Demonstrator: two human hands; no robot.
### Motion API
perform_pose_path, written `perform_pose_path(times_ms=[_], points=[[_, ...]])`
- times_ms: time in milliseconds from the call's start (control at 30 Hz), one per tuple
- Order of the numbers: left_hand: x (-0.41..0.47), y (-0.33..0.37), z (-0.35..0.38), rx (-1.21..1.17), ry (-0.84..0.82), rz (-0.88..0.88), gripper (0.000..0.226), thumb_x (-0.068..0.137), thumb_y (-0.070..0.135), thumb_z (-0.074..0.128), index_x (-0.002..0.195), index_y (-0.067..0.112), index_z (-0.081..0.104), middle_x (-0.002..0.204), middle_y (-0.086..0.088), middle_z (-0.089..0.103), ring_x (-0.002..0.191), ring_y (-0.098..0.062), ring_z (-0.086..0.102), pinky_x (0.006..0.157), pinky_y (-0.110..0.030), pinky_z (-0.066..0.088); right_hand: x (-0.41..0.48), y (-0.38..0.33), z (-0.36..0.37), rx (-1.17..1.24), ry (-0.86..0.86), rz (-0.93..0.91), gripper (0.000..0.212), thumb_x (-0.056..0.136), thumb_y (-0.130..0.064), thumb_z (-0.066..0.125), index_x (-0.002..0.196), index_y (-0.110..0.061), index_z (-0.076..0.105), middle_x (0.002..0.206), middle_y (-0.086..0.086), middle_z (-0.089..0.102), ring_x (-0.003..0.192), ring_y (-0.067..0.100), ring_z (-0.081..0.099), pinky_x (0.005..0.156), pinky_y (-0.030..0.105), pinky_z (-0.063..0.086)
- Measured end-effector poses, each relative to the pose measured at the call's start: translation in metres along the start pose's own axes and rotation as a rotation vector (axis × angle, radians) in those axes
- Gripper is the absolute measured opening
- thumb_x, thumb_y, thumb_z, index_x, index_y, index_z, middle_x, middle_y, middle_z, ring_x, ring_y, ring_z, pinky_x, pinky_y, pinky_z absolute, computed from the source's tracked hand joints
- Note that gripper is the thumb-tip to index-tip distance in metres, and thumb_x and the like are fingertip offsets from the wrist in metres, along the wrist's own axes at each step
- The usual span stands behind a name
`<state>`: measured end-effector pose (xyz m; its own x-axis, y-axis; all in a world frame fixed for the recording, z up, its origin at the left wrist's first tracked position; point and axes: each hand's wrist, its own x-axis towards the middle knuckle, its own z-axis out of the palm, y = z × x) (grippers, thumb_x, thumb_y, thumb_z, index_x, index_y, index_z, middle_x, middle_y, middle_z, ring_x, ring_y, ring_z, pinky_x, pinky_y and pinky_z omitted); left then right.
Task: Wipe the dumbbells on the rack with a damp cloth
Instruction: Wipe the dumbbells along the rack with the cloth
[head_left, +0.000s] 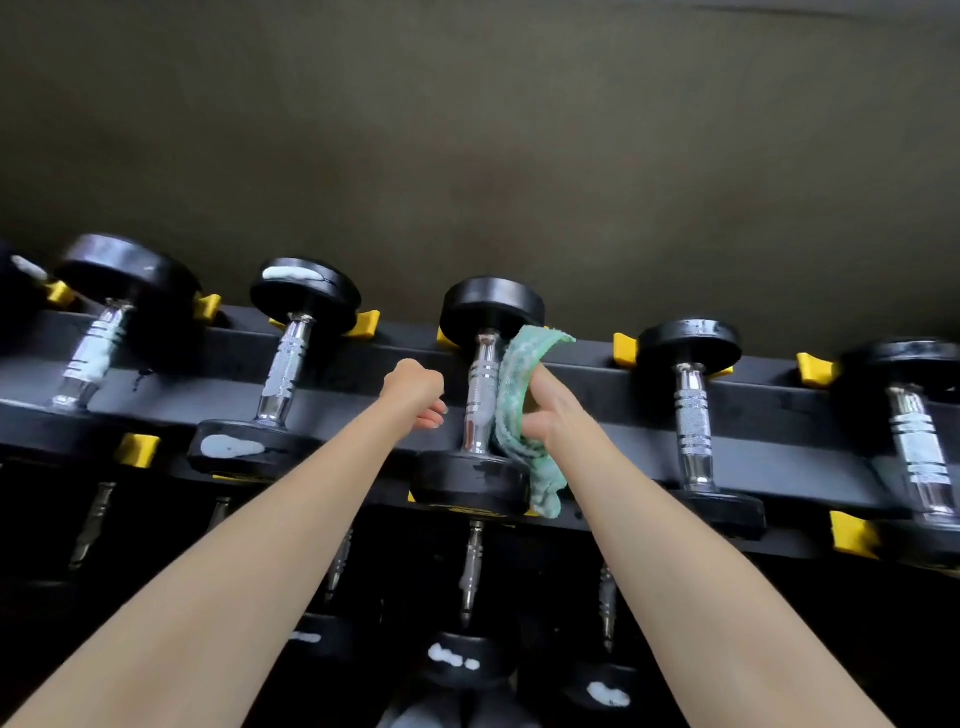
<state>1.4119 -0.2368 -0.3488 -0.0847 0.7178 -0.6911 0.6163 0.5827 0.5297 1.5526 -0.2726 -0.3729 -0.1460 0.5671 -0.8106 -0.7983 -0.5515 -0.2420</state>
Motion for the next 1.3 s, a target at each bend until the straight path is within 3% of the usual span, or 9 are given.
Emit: perform_pose_path(times_ms=[100,233,433,700,833,967,1033,1133,1300], points=[[0.001,-0.005,-0.001,0.004,-0.027,-0.025,0.029,0.091,0.006,0.040,0.113,-0.005,0.055,0.072,-0.012,0.060,0.053,-0.021,0.056,0.048,-0.026,0.049,0.006,-0.002,0.014,-0.227,-0.016,0.021,0.032,0.083,-0.040,0.067,0.079,-0.008,0.066,0.077,0.005,0.063,0.074,0.018,0.059,0.080,0.029,0.048],[0.001,-0.012,-0.002,0.004,-0.063,-0.058,0.030,0.091,0.008,0.040,0.113,-0.006,0.054,0.073,-0.012,0.059,0.054,-0.021,0.055,0.047,-0.026,0.048,0.013,-0.002,0.017,-0.442,0.062,0.044,0.039,0.093,-0.043,0.050,0.096,-0.007,0.064,0.092,0.010,0.067,0.084,0.022,0.063,0.092,0.035,0.049],[0.000,-0.011,0.001,-0.006,-0.092,-0.060,0.032,0.093,0.012,0.041,0.118,-0.004,0.052,0.075,-0.012,0.058,0.056,-0.021,0.056,0.048,-0.026,0.049,0.002,-0.002,0.010,-0.523,-0.027,0.112,0.032,0.096,-0.033,0.049,0.093,-0.004,0.062,0.075,0.010,0.069,0.072,0.020,0.062,0.068,0.029,0.050],[-0.006,-0.017,-0.002,-0.024,-0.085,-0.087,0.027,0.093,0.005,0.039,0.112,-0.006,0.055,0.073,-0.014,0.058,0.057,-0.021,0.056,0.048,-0.026,0.048,-0.003,0.003,0.008,-0.724,-0.099,0.197,0.017,0.094,-0.019,0.054,0.096,-0.003,0.061,0.090,0.011,0.066,0.079,0.020,0.061,0.078,0.030,0.048],[-0.009,-0.019,-0.005,-0.031,-0.073,-0.078,0.025,0.093,0.004,0.040,0.110,-0.007,0.055,0.074,-0.014,0.058,0.059,-0.022,0.057,0.051,-0.026,0.048,-0.001,0.001,0.006,-0.940,-0.031,0.169,0.026,0.092,-0.010,0.056,0.116,-0.003,0.053,0.106,0.010,0.061,0.090,0.018,0.059,0.086,0.029,0.048],[-0.011,-0.019,-0.005,-0.004,-0.070,-0.075,0.024,0.093,0.004,0.039,0.109,-0.005,0.055,0.078,-0.014,0.060,0.058,-0.021,0.057,0.050,-0.024,0.048,-0.005,-0.005,-0.004,-1.092,0.037,0.170,0.009,0.090,0.003,0.050,0.094,-0.002,0.056,0.096,0.008,0.058,0.093,0.018,0.054,0.074,0.024,0.047],[-0.011,-0.018,-0.005,-0.005,-0.072,-0.075,0.023,0.093,0.004,0.040,0.108,-0.004,0.055,0.080,-0.015,0.061,0.059,-0.021,0.057,0.051,-0.024,0.049,-0.008,-0.008,-0.015,-1.061,0.080,0.186,0.011,0.088,0.005,0.049,0.091,-0.004,0.055,0.093,0.009,0.059,0.085,0.019,0.056,0.072,0.027,0.049],[-0.009,-0.015,-0.004,-0.025,-0.059,-0.076,0.022,0.094,0.006,0.040,0.105,-0.003,0.056,0.077,-0.014,0.060,0.061,-0.021,0.058,0.052,-0.025,0.050,-0.012,-0.011,-0.034,-0.870,0.085,0.171,0.027,0.087,0.003,0.051,0.114,-0.001,0.053,0.114,0.017,0.059,0.096,0.027,0.059,0.092,0.038,0.049],[-0.009,-0.004,-0.004,-0.089,0.001,-0.029,0.021,0.093,0.007,0.040,0.103,-0.002,0.057,0.073,-0.012,0.059,0.055,-0.019,0.056,0.042,-0.022,0.047,-0.034,-0.011,-0.061,-0.446,-0.049,-0.017,0.027,0.089,0.003,0.043,0.114,-0.002,0.053,0.100,0.018,0.064,0.082,0.028,0.067,0.070,0.036,0.058]])
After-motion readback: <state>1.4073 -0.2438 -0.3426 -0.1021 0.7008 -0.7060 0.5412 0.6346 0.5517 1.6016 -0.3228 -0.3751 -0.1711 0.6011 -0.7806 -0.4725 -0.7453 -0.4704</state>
